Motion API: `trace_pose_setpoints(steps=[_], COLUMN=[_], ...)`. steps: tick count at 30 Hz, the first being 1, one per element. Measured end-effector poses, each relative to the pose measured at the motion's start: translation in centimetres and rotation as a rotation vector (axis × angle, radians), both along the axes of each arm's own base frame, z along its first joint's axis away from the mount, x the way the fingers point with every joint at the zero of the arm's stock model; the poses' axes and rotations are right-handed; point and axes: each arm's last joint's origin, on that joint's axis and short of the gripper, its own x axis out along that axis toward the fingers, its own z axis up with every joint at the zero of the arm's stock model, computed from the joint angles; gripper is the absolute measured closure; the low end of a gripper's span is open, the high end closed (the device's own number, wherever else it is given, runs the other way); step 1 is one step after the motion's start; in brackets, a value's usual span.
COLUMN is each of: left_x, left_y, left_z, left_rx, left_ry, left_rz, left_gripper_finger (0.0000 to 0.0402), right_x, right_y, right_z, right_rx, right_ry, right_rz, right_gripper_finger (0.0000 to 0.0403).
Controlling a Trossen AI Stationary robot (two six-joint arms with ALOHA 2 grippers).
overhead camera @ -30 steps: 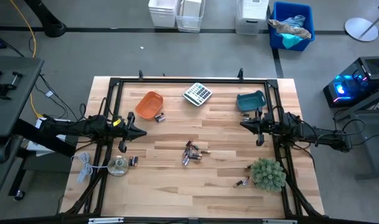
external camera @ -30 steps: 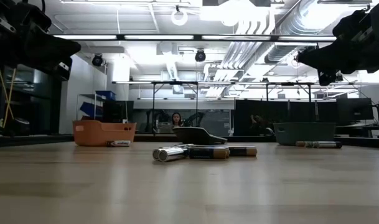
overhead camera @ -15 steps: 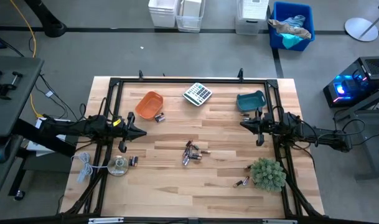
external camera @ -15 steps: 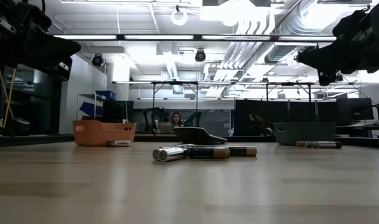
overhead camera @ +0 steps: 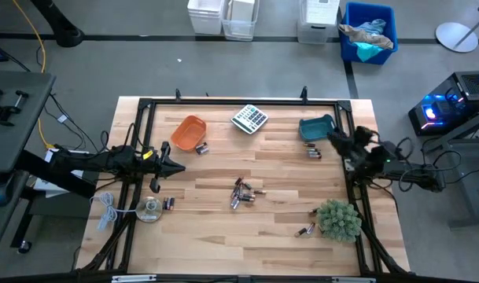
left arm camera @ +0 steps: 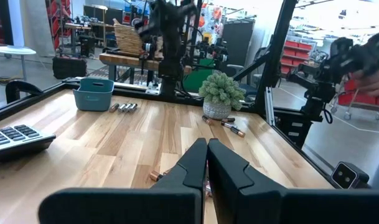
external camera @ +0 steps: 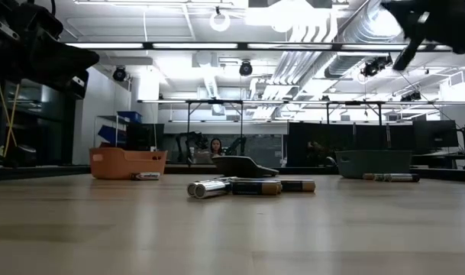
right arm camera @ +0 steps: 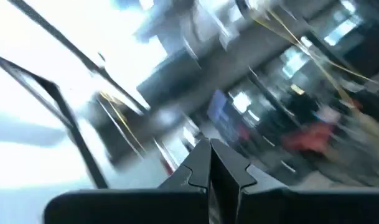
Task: Sort batteries
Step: Put the golden battery into the blue bin
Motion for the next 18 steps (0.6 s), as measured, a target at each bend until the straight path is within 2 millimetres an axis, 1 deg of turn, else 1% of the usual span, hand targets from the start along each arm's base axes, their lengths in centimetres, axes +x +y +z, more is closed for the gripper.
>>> trace_pose_setpoints(steps=[1,2,3,6,8,9,11,13,16,18], left_x=[0.0,0.0,0.0,0.0,0.0,0.0,0.0,0.0,0.0,0.0], left_y=[0.0,0.0,0.0,0.0,0.0,0.0,0.0,0.0,0.0,0.0], left_z=[0.0,0.0,0.0,0.0,0.0,0.0,0.0,0.0,0.0,0.0], left_rx=[0.0,0.0,0.0,0.0,0.0,0.0,0.0,0.0,0.0,0.0], left_ry=[0.0,0.0,0.0,0.0,0.0,0.0,0.0,0.0,0.0,0.0], left_rz=[0.0,0.0,0.0,0.0,0.0,0.0,0.0,0.0,0.0,0.0], left_gripper_finger=[0.0396,0.0396,0.0396,0.0396,0.0396,0.0396,0.0396,0.0396,0.0396,0.0396], right_x=[0.1,0.5,1.2,4.4,6.9,8.2,11.0,13.4,16.8,18.9], right_y=[0.2,0.4,0.6,1.6,2.5,3.0,4.0,4.9,6.1,6.7], right_z=[0.8,1.6,2.4,4.3,5.0,4.9,4.0,2.4,0.6,-0.6], right_rx=[-0.005,-0.017,-0.033,-0.15,-0.254,-0.283,-0.299,-0.294,-0.269,-0.223], right_ry=[0.013,0.07,0.163,0.513,0.714,0.808,0.994,1.158,1.28,1.361], right_rz=[0.054,0.123,0.191,0.344,0.433,0.468,0.533,0.584,0.699,0.737], right_gripper_finger=[0.0402,0.0402,0.0402,0.0402,0.0402,0.0402,0.0402,0.0402,0.0402,0.0399])
